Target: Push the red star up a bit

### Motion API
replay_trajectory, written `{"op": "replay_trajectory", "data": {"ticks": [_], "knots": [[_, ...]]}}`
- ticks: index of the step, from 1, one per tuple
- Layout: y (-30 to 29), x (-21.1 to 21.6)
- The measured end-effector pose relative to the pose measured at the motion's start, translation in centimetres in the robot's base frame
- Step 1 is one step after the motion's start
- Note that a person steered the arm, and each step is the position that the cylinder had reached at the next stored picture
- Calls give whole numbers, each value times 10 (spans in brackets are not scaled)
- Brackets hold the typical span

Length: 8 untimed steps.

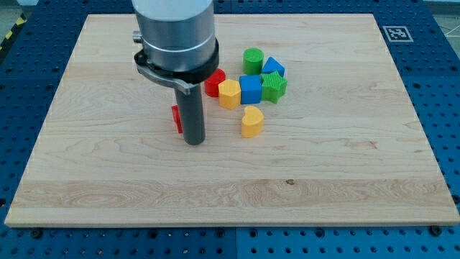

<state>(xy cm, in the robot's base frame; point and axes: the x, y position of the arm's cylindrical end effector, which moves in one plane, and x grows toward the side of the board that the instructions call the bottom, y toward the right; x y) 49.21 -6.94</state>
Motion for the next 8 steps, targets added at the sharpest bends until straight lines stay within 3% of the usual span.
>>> {"op": "replay_trajectory", "data": {"ticks": [4,5,6,8], "knots": [[-83,-106],[-98,-104],[-93,-60],[-20,-53]]}}
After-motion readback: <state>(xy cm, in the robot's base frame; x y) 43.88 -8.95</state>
